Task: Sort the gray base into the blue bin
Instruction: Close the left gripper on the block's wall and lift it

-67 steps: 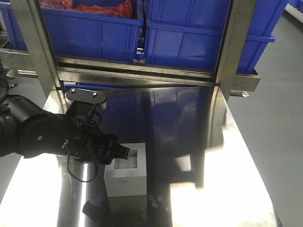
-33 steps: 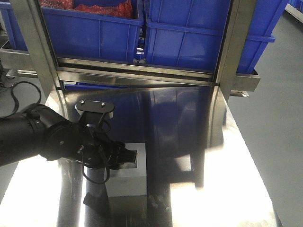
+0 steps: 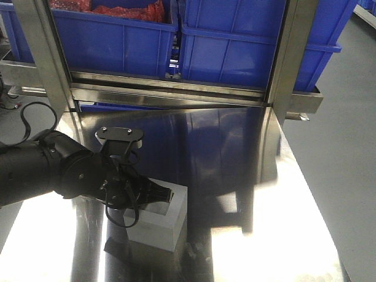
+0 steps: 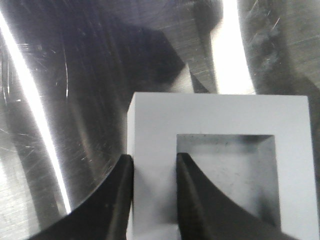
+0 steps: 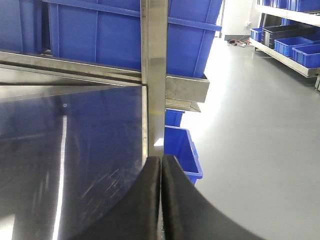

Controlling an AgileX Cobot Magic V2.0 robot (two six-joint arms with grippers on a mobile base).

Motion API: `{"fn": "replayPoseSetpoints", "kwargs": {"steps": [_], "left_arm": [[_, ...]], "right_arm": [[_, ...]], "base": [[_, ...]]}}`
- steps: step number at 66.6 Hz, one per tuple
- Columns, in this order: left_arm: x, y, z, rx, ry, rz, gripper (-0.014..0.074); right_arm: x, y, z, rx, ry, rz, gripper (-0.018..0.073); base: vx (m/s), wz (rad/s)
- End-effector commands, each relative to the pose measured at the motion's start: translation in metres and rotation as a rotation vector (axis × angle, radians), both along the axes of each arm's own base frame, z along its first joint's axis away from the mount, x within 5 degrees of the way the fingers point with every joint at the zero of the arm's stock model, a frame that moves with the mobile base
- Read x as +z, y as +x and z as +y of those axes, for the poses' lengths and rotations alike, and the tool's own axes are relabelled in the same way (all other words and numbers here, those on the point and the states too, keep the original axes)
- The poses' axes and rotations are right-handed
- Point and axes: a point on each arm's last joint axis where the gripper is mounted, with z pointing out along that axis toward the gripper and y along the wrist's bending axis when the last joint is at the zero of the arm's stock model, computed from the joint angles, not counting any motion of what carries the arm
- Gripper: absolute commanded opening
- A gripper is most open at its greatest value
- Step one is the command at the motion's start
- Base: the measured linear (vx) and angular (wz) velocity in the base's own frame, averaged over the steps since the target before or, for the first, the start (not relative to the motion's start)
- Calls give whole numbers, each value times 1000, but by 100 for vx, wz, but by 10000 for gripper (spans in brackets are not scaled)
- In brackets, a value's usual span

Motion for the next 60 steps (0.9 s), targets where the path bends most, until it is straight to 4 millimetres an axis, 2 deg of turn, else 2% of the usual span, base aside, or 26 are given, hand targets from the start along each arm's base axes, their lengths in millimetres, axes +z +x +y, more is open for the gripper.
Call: {"fn": "replayPoseSetpoints", "kwargs": {"steps": [1,17,30,41,60], "left_arm": [[25,1,-4,0,-70,-88,-9],[60,-6,2,-16,-142,-234,-7],[83,-28,16,-26,-250,-400,-7],[96,-58,35,-58,-359,-601,-7],[94,-126,81,-82,-460,-786,-7]], "right_arm": [[6,0,0,-2,-23,-81,-5],[6,0,0,-2,-23,-81,-5],[6,0,0,-2,-23,-81,-5],[6,0,0,-2,-23,-81,-5],[6,0,0,-2,-23,-81,-5]], "base": [[0,0],[0,0],[0,0],[0,0],[0,0]]}}
